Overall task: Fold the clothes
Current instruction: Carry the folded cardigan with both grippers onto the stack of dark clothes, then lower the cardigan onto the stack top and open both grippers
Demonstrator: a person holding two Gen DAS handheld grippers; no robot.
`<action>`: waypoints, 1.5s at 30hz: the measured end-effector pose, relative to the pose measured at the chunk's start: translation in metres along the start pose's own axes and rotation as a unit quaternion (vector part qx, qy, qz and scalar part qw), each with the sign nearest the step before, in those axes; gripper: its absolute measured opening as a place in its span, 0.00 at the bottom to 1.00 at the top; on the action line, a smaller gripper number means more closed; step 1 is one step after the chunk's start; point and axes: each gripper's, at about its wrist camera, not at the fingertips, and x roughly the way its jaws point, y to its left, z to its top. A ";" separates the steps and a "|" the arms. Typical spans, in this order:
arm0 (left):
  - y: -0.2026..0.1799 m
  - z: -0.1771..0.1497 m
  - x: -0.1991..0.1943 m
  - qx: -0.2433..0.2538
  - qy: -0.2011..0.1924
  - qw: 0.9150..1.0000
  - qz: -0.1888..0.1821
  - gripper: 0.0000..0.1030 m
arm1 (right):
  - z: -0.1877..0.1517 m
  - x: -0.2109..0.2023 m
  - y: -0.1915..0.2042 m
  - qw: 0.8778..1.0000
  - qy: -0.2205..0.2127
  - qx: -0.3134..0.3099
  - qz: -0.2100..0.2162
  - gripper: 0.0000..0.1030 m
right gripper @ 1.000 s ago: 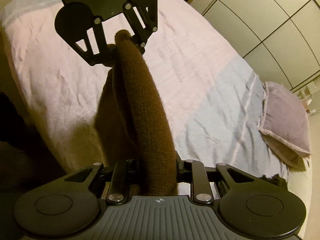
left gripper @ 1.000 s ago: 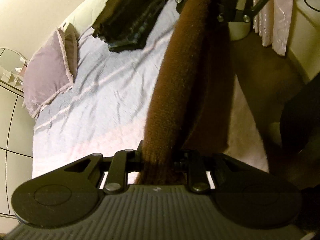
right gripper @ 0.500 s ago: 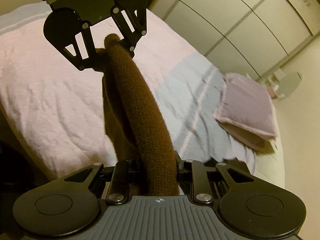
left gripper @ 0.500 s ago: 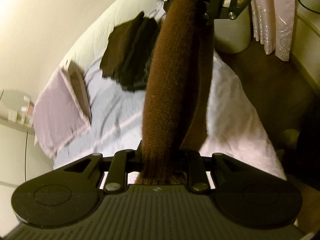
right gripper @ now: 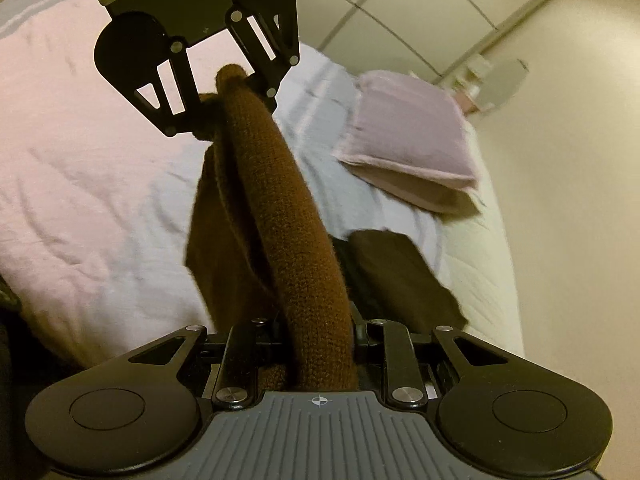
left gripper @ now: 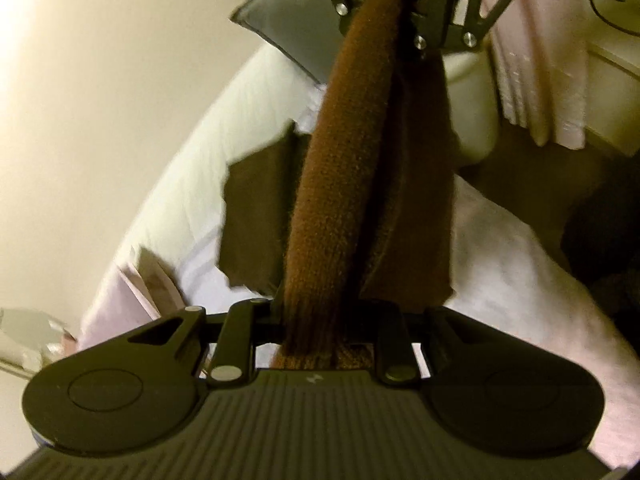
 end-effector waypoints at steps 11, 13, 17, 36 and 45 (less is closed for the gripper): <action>0.179 0.077 0.145 -0.046 0.018 0.992 0.114 0.19 | -0.040 0.103 -0.223 0.994 -0.071 -0.051 -0.062 0.22; 0.195 0.082 0.178 -0.052 0.039 0.988 0.138 0.19 | -0.047 0.132 -0.261 0.988 -0.098 -0.077 -0.086 0.23; 0.192 0.078 0.255 -0.055 0.084 0.983 0.153 0.19 | -0.076 0.199 -0.292 0.980 -0.128 -0.124 -0.086 0.23; 0.078 0.010 0.357 -0.119 0.172 0.974 0.082 0.19 | -0.196 0.320 -0.239 0.987 -0.051 -0.140 0.059 0.33; 0.067 0.023 0.355 -0.133 0.174 0.972 0.080 0.18 | -0.197 0.306 -0.245 0.990 -0.039 -0.116 0.067 0.30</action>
